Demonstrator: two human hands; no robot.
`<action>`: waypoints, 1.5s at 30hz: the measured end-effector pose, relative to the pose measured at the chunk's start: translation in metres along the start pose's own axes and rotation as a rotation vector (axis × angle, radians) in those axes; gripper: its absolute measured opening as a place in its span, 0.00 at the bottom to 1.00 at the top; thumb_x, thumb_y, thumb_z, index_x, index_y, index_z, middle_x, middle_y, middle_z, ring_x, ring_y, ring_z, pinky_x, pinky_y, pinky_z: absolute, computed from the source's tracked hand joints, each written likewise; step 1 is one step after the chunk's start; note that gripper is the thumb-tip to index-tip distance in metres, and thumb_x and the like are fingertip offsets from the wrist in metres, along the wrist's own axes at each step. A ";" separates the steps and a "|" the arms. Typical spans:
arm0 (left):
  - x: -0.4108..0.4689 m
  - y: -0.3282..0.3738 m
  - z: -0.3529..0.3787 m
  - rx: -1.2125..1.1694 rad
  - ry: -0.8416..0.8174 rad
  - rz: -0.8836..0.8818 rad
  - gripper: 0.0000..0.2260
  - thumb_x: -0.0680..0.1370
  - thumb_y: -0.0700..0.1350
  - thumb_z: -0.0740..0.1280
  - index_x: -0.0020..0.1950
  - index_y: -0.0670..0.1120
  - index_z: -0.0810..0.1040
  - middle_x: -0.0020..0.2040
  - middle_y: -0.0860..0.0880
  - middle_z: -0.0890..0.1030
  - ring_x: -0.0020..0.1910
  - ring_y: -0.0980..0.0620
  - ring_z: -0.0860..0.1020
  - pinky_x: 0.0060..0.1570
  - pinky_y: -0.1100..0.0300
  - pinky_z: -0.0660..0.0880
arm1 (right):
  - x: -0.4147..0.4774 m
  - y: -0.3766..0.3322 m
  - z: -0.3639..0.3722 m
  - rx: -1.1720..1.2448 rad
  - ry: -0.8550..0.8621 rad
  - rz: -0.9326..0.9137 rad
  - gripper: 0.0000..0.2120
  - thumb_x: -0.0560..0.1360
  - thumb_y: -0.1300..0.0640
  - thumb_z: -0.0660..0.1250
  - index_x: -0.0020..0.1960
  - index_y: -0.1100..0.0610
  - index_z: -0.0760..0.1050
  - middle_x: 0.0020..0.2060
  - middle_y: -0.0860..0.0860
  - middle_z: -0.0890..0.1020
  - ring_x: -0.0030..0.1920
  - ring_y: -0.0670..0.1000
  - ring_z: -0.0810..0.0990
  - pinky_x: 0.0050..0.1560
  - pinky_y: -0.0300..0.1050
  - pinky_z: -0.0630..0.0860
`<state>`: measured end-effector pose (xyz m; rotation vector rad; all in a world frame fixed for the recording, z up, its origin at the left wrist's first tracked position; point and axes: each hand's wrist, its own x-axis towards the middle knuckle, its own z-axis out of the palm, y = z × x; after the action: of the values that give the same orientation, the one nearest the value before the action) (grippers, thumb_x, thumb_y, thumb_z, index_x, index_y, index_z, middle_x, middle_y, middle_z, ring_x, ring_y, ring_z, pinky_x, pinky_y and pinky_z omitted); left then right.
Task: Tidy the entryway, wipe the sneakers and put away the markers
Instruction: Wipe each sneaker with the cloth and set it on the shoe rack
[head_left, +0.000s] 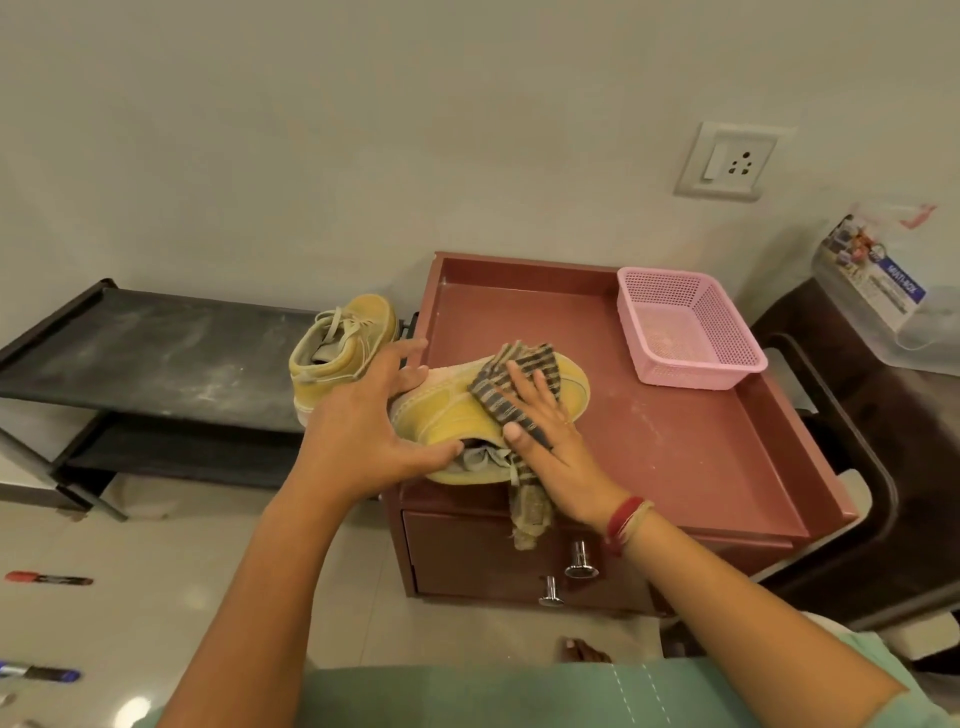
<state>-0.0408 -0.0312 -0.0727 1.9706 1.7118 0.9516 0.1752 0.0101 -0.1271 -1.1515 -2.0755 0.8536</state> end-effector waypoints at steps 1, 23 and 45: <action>0.000 0.001 0.000 -0.016 0.004 -0.012 0.44 0.56 0.66 0.71 0.70 0.60 0.62 0.62 0.55 0.78 0.59 0.58 0.75 0.50 0.66 0.67 | 0.001 0.010 -0.005 -0.006 0.028 0.050 0.18 0.74 0.32 0.50 0.63 0.23 0.55 0.71 0.28 0.48 0.74 0.40 0.41 0.74 0.57 0.42; -0.002 0.002 0.002 -0.056 0.000 0.002 0.46 0.56 0.63 0.73 0.70 0.61 0.56 0.61 0.53 0.79 0.55 0.60 0.75 0.46 0.75 0.65 | 0.011 -0.014 0.006 -0.032 0.007 0.072 0.17 0.73 0.32 0.46 0.60 0.18 0.51 0.70 0.28 0.45 0.73 0.37 0.38 0.73 0.59 0.37; -0.001 -0.003 0.008 -0.202 0.068 -0.110 0.31 0.63 0.52 0.79 0.60 0.58 0.67 0.60 0.57 0.77 0.60 0.61 0.74 0.50 0.69 0.67 | -0.011 0.033 -0.006 -0.160 0.155 0.263 0.20 0.80 0.42 0.51 0.70 0.37 0.54 0.72 0.36 0.51 0.73 0.42 0.46 0.73 0.50 0.49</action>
<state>-0.0374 -0.0305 -0.0807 1.7167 1.6685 1.1154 0.2005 0.0153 -0.1513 -1.5522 -1.9197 0.7000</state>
